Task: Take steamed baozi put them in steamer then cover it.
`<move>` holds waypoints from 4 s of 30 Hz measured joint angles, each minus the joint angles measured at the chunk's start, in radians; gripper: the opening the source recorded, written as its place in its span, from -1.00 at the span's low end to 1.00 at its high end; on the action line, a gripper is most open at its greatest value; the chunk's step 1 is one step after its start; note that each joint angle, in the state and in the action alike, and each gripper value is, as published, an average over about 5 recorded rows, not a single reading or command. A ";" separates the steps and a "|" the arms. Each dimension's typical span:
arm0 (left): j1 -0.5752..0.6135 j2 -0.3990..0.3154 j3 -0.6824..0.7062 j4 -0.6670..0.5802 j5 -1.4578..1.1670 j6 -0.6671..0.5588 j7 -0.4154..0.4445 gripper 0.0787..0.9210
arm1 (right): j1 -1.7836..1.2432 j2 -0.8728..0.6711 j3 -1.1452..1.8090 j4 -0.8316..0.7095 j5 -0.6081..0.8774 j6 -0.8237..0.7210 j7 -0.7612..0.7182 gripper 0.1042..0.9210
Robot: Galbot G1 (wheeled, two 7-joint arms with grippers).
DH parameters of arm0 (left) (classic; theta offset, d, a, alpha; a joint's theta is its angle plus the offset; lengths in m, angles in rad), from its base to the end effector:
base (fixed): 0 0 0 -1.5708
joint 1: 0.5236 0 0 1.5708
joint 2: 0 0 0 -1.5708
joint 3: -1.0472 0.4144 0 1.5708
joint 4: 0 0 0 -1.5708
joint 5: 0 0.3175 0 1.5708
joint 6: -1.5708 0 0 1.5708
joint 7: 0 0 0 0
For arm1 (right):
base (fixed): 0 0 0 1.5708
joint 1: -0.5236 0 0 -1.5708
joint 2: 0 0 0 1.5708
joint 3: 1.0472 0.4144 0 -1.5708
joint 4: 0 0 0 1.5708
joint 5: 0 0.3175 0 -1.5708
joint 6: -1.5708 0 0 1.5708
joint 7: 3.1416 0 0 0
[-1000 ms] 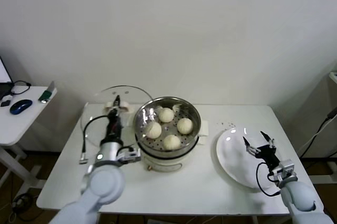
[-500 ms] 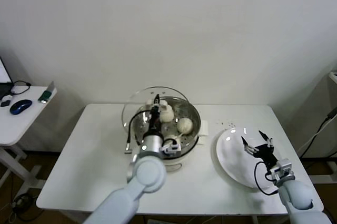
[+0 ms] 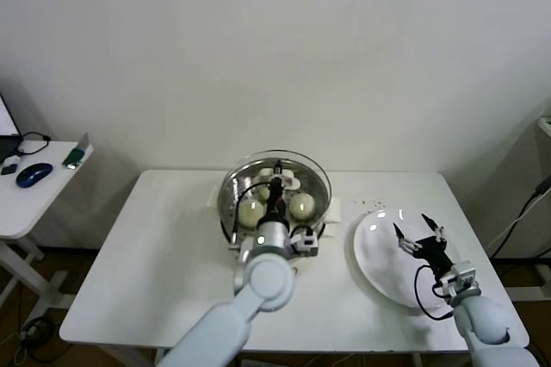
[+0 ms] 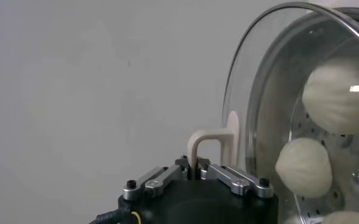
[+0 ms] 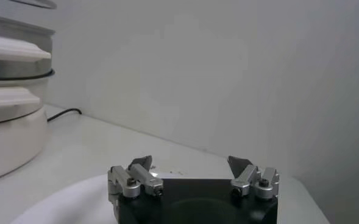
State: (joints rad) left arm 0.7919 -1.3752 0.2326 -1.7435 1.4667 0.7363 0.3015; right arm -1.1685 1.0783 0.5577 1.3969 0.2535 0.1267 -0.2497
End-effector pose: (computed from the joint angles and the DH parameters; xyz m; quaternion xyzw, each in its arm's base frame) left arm 0.3198 -0.1406 -0.3244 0.0090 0.7030 0.7110 0.0138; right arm 0.2608 -0.2313 -0.4433 0.0909 -0.9857 0.1123 0.0867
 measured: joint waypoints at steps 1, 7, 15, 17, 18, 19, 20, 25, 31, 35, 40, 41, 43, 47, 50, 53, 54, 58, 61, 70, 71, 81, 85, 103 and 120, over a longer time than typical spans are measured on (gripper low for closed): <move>-0.002 -0.002 0.000 0.005 0.001 0.000 0.001 -0.83 | 0.000 0.000 0.000 -0.001 0.000 0.001 0.000 0.76; -0.003 -0.007 0.001 0.026 0.003 0.000 0.009 -0.83 | 0.002 0.002 0.001 -0.005 -0.001 0.003 -0.002 0.76; -0.004 -0.010 0.004 0.044 0.004 0.000 0.016 -0.83 | 0.004 0.005 0.001 -0.007 -0.003 0.005 -0.003 0.76; -0.005 -0.009 0.003 0.047 0.004 0.000 0.017 -0.83 | 0.004 0.007 0.002 -0.008 -0.004 0.007 -0.004 0.76; -0.005 -0.008 0.002 0.047 0.004 0.000 0.017 -0.83 | 0.003 0.007 0.002 -0.008 -0.005 0.007 -0.004 0.76; -0.004 -0.007 0.000 0.047 0.004 0.000 0.017 -0.83 | 0.003 0.008 0.002 -0.008 -0.005 0.008 -0.005 0.76; -0.003 -0.005 -0.002 0.047 0.004 0.000 0.017 -0.83 | 0.003 0.008 0.002 -0.009 -0.006 0.008 -0.006 0.76; 0.001 -0.001 -0.011 0.048 0.004 0.001 0.018 -0.83 | 0.004 0.009 0.003 -0.011 -0.008 0.009 -0.007 0.76; 0.007 0.000 -0.011 0.049 -0.002 0.000 0.015 -0.83 | 0.005 0.014 0.003 -0.014 -0.013 0.010 -0.009 0.76; 0.006 -0.002 -0.007 0.053 -0.006 0.000 0.008 -0.83 | 0.005 0.017 0.004 -0.016 -0.017 0.013 -0.010 0.76; 0.002 -0.004 -0.006 0.059 -0.013 0.001 -0.006 -0.83 | 0.003 0.020 0.008 -0.018 -0.022 0.016 -0.012 0.76; 0.002 -0.004 -0.006 0.060 -0.014 0.001 -0.009 -0.83 | 0.002 0.021 0.008 -0.018 -0.023 0.017 -0.013 0.76; 0.002 -0.004 -0.006 0.062 -0.017 0.001 -0.014 -0.83 | 0.002 0.022 0.009 -0.019 -0.025 0.018 -0.014 0.76; 0.006 -0.004 -0.005 0.065 -0.023 0.001 -0.020 -0.83 | 0.002 0.026 0.011 -0.022 -0.028 0.019 -0.016 0.76; 0.010 -0.004 -0.004 0.067 -0.026 0.001 -0.025 -0.83 | 0.001 0.029 0.012 -0.023 -0.031 0.021 -0.018 0.76; 0.011 -0.004 -0.004 0.069 -0.028 0.001 -0.029 -0.83 | 0.001 0.032 0.013 -0.023 -0.033 0.023 -0.020 0.76; 0.011 -0.004 -0.004 0.069 -0.029 0.001 -0.030 -0.83 | 0.001 0.033 0.013 -0.023 -0.033 0.024 -0.021 0.76; 0.013 -0.004 -0.004 0.069 -0.040 0.000 -0.032 -0.76 | 0.001 0.035 0.014 -0.026 -0.035 0.025 -0.024 0.76; 0.016 -0.003 -0.005 0.065 -0.052 0.000 -0.034 -0.57 | 0.000 0.036 0.016 -0.027 -0.035 0.025 -0.028 0.76; 0.022 0.013 0.000 0.028 -0.082 0.000 -0.043 0.04 | 0.000 0.036 0.025 -0.031 -0.030 0.020 -0.042 0.76; 0.024 0.016 0.001 0.022 -0.086 0.000 -0.043 0.10 | -0.001 0.035 0.026 -0.030 -0.029 0.017 -0.043 0.76; 0.057 0.064 -0.014 -0.062 -0.119 -0.001 -0.037 0.71 | -0.006 0.031 0.034 -0.023 -0.017 -0.007 -0.048 0.76; 0.078 0.095 -0.025 -0.107 -0.136 0.000 -0.029 0.76 | -0.004 0.029 0.034 -0.026 -0.016 -0.011 -0.049 0.76; 0.298 0.192 -0.269 -0.341 -0.402 0.001 -0.225 0.77 | -0.011 0.028 0.032 -0.010 -0.015 -0.010 -0.056 0.76; 0.646 0.094 -0.814 -0.291 -1.223 -0.463 -0.369 0.77 | -0.047 0.039 0.047 0.040 0.014 0.013 -0.059 0.76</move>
State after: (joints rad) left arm 1.4374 -1.2813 -0.5815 -2.0350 0.2438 0.2734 -0.0677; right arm -1.2157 1.1170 0.6043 1.4367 0.2675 0.1402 -0.3085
